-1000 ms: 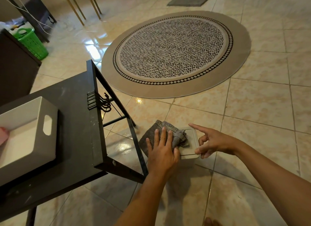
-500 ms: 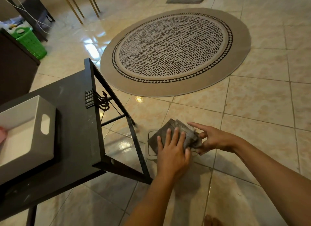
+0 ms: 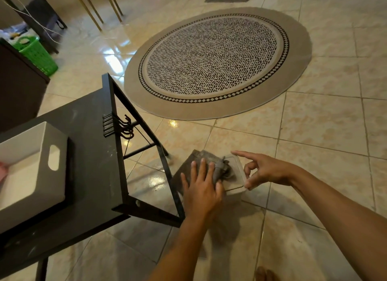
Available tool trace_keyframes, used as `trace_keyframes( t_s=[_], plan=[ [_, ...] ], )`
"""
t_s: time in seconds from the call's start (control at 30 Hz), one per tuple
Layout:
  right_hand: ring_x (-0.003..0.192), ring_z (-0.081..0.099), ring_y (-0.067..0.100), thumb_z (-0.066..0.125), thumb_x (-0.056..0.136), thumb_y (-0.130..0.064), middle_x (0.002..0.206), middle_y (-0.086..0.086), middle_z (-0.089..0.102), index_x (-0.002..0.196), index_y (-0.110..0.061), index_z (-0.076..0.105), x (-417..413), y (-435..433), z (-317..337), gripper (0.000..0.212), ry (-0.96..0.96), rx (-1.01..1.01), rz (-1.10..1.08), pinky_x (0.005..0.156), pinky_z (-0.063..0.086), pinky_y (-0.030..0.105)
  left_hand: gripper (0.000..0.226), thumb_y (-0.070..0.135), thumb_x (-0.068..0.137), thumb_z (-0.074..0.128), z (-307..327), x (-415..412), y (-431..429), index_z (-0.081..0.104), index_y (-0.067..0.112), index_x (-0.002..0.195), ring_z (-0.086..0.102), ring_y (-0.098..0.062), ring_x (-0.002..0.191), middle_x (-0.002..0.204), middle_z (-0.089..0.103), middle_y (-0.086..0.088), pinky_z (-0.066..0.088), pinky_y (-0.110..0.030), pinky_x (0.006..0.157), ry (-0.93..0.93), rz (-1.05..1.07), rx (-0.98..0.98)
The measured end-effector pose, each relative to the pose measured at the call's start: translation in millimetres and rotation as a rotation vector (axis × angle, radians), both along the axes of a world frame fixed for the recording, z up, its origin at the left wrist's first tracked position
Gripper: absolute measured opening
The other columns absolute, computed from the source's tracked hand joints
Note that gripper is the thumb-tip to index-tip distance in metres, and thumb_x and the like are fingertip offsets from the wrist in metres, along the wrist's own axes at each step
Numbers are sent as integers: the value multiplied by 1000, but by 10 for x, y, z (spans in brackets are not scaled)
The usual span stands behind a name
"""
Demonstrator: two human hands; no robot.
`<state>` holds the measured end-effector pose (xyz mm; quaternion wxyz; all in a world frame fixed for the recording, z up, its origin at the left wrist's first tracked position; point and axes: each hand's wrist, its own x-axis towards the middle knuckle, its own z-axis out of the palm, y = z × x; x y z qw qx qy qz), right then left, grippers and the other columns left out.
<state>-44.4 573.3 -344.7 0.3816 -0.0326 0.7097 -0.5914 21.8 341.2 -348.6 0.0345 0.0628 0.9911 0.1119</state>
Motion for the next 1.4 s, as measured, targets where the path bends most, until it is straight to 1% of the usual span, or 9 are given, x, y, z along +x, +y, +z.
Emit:
trace_keyframes(
  t_s=[0.1,0.27,0.47,0.57,0.67,0.9,1.1,1.27,1.4],
  plan=[
    [77,71,29,75,73,16,82,16,58,151,-38,33,-25,17,-11,103,5,4,6,74,60,37,64,53,93,14,-6,180,12,7,34,153,-22,-17,145,161,-7,7,-19,-46,114,-26,-17,30],
    [95,74,32,64,77,21,113,19,68,149,-38,35,-9,-48,24,97,10,5,-7,76,62,41,65,53,92,9,50,68,334,2,33,154,-25,-19,144,161,-11,5,-18,-50,115,-58,-145,3],
    [69,65,18,73,79,11,78,9,53,149,-38,38,17,-20,-42,92,11,-46,-60,72,60,33,63,53,91,14,46,170,-25,4,35,151,-18,-18,146,159,-6,7,-16,-47,115,-5,27,40],
    [72,67,24,70,80,12,81,11,55,148,-39,39,21,-24,-56,91,12,-53,-59,73,60,35,63,52,93,16,24,244,79,2,34,152,-24,-17,145,160,-10,6,-18,-47,114,-42,-53,32],
    [94,70,40,68,79,12,105,27,62,148,-40,38,48,-14,-35,91,29,-23,-62,75,61,38,63,50,95,18,32,105,264,0,33,153,-24,-20,144,161,-11,5,-12,-53,116,-34,-166,-3],
    [68,65,18,73,79,10,81,10,54,149,-39,37,71,94,-61,93,12,-56,-132,74,60,35,63,52,93,17,-4,216,13,6,35,153,-23,-16,145,161,-7,8,-17,-47,115,-17,-51,41],
    [98,72,30,66,81,16,118,16,66,147,-40,39,95,26,-25,91,25,-60,-115,79,61,41,62,50,96,16,26,-43,411,1,33,153,-24,-20,144,161,-10,4,-16,-52,115,-49,-158,13],
    [73,64,22,72,81,9,83,12,53,151,-36,35,100,56,-97,91,-19,-116,-166,75,61,35,65,54,91,9,-57,4,53,-2,33,151,-19,-24,146,162,-8,2,-16,-50,115,-22,58,-51],
    [85,66,27,68,85,7,91,13,59,151,-35,35,80,26,-112,85,-24,-145,-153,80,60,38,64,51,94,15,2,280,320,-1,32,153,-25,-22,144,161,-13,4,-18,-50,114,-53,-63,15]
  ],
)
